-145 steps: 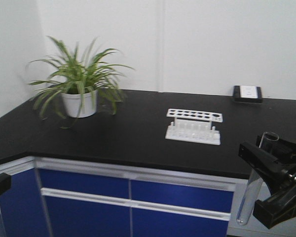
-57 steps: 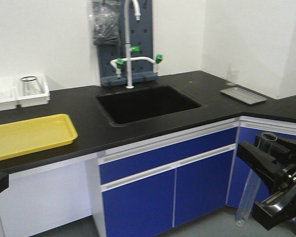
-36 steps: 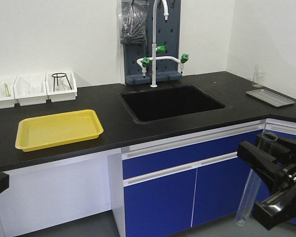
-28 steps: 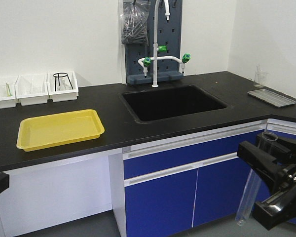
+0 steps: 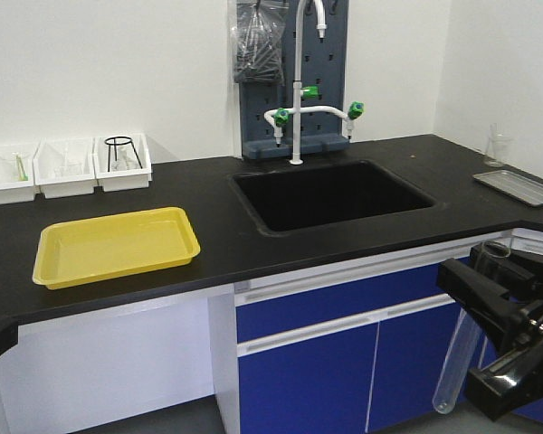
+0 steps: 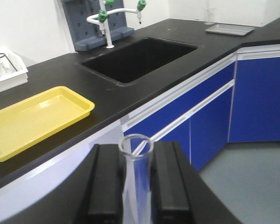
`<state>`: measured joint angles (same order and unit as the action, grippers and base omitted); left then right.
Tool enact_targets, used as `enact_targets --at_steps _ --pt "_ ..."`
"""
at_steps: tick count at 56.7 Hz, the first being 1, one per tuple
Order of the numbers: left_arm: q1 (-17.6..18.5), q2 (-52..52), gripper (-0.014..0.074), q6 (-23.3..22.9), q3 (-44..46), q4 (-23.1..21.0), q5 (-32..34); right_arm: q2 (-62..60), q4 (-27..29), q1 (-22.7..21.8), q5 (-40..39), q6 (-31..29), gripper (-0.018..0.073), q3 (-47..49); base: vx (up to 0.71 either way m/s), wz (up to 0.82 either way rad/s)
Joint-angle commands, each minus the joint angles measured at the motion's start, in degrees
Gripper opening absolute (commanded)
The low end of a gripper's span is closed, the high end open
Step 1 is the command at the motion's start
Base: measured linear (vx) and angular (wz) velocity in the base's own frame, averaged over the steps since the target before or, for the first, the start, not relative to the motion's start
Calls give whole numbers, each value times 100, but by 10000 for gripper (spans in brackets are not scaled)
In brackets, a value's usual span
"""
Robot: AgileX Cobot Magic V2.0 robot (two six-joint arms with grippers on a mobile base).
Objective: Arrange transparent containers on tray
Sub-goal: 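Hold both tubes raised while the base drives to the yellow tray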
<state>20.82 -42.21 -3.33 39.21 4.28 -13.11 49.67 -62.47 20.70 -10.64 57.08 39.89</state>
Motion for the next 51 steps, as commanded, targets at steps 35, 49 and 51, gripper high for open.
enact_targets --at_steps 35,49,51 --pt "31 27 -1 -2 158 -36 485 -37 40 -5 -202 -8 -11 181 31 20" --pt "31 27 -1 -2 158 -36 485 -37 40 -5 -210 -8 -11 181 38 26" --pt "31 27 -1 -2 158 -36 485 -37 40 -5 -210 -8 -11 181 39 21"
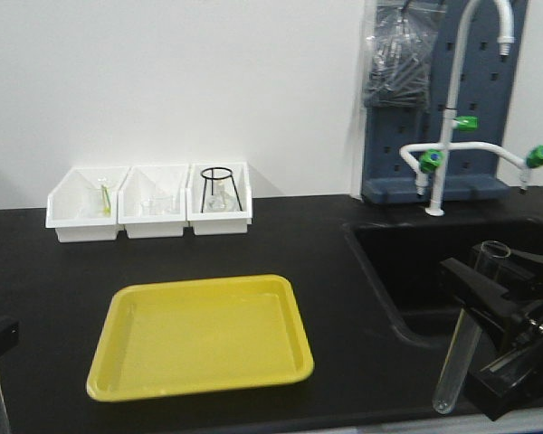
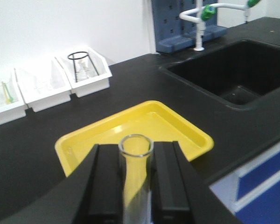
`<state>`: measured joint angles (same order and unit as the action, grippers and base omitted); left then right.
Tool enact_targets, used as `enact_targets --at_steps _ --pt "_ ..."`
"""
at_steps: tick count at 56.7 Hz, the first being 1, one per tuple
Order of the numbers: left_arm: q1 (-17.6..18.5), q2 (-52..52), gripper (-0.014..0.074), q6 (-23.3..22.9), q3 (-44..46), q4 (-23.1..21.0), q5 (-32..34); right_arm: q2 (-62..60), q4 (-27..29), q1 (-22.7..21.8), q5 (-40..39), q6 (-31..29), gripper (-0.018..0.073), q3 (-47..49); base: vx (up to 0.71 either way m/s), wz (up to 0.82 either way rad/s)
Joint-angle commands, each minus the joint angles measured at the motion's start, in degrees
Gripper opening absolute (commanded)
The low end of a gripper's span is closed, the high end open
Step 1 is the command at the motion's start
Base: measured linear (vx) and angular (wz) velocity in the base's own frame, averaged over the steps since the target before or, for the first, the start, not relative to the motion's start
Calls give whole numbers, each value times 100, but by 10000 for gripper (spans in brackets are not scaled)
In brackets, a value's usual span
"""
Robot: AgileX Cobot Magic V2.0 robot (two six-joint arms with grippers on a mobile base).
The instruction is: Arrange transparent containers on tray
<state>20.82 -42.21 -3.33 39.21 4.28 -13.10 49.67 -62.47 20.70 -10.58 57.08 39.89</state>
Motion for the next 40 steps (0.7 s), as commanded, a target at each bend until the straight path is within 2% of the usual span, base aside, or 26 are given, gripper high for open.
enact_targets --at_steps 1,40 --pt "31 27 -1 -2 158 -36 484 -37 40 -5 -216 -8 -11 181 40 21" --pt "31 21 -1 -2 158 -36 484 -37 40 -5 -212 -8 -11 181 35 14"
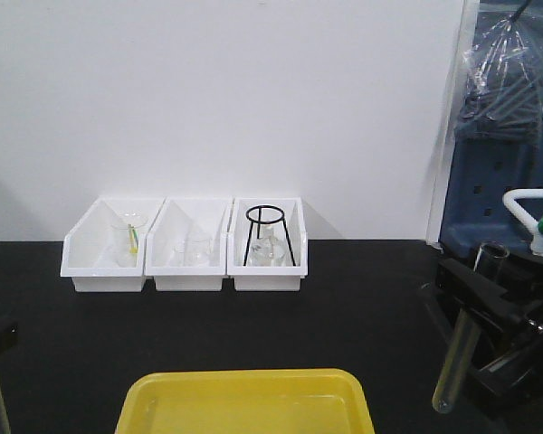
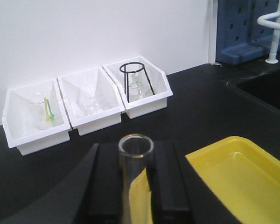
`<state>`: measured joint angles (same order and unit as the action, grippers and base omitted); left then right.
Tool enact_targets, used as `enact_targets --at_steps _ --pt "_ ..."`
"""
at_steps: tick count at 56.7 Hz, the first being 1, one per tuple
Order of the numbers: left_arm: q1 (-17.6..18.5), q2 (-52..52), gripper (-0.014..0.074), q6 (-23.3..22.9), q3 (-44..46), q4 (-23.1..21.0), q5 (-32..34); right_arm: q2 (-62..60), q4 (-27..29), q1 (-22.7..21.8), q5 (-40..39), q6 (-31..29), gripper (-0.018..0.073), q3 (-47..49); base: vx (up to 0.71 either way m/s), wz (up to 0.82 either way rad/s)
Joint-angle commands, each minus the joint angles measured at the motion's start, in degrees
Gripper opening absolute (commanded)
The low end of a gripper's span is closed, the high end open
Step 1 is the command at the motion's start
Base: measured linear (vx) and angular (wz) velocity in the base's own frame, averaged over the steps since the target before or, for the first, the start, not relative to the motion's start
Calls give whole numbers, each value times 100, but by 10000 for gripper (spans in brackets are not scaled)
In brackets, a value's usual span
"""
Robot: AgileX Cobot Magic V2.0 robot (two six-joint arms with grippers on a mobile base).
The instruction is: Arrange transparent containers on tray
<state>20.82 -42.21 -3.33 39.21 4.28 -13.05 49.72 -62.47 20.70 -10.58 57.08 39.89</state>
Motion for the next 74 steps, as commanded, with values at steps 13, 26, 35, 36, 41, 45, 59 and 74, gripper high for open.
enact_targets --at_steps 13,26,35,36,41,45,59,74 --pt "31 13 -1 -2 158 -36 479 -42 40 -5 -205 -8 -11 181 17 8" --pt "31 13 -1 -2 158 -36 479 -42 40 -5 -205 -8 -11 181 4 1" --pt "31 13 -1 -2 158 -36 479 -42 40 -5 -199 -8 -11 181 0 0" --pt "31 13 -1 -2 158 -36 479 -42 40 -5 -199 -8 -11 181 0 0" --pt "31 13 -1 -2 158 -36 479 -42 40 -5 -199 -8 -11 181 0 0" --pt "31 13 -1 -2 158 -36 479 -42 40 -5 -199 -8 -11 181 0 0" --pt "31 13 -1 -2 158 -36 485 -42 40 -5 -204 -8 -11 181 0 0" --pt "31 13 -1 -2 158 -42 593 -42 40 -5 -215 -8 -11 181 0 0"
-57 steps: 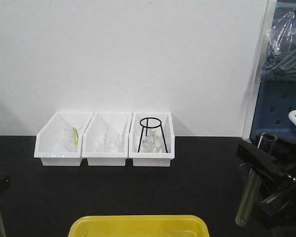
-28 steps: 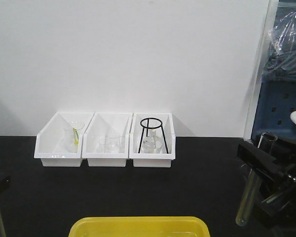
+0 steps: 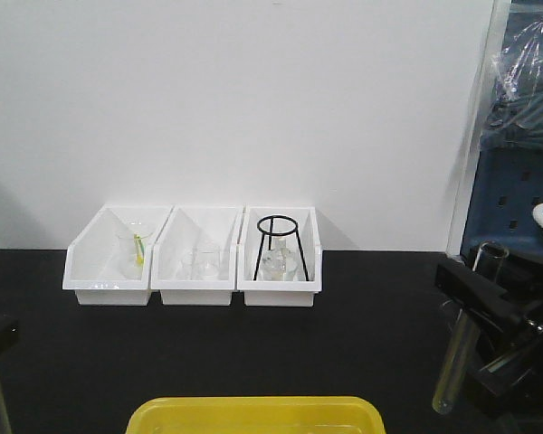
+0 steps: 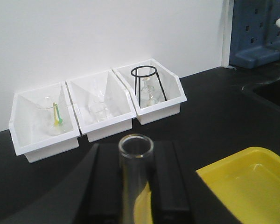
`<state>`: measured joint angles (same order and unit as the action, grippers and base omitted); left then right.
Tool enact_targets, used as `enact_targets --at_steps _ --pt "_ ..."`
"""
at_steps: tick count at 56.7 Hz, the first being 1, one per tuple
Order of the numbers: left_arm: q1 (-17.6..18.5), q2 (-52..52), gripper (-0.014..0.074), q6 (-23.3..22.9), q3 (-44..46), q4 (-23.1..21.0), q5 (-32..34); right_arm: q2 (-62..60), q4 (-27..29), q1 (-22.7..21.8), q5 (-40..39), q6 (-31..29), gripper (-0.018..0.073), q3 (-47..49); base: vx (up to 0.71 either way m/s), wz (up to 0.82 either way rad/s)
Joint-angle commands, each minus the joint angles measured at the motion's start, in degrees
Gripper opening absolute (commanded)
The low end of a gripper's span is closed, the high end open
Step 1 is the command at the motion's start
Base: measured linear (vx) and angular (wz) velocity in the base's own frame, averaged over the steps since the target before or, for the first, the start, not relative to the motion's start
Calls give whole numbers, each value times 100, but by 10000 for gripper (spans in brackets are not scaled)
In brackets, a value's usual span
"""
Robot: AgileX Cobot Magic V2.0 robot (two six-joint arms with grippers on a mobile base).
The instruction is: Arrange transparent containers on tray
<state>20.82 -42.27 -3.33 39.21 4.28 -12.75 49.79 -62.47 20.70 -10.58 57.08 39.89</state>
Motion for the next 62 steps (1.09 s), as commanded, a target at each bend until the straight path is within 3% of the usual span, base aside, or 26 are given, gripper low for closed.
enact_targets --at_steps 1,15,27,36,51,62 --pt "31 18 -1 -8 158 -42 563 -49 45 -5 -215 -3 -11 181 0 0" --pt "31 1 -1 -178 224 -204 65 -49 59 -5 108 400 -11 181 0 0" --pt "31 -753 -1 -762 1113 -211 -1342 -49 59 -5 722 674 -11 181 0 0" --pt "31 -1760 -1 -1060 1806 -502 -2007 -49 59 -5 752 678 -11 181 0 0" --pt "31 -3445 -1 -1041 2061 -1508 -1899 -49 59 -5 765 675 -11 181 0 0" --pt "31 -4516 -1 -1035 2061 -1930 -1821 -49 59 -5 797 675 -11 181 0 0"
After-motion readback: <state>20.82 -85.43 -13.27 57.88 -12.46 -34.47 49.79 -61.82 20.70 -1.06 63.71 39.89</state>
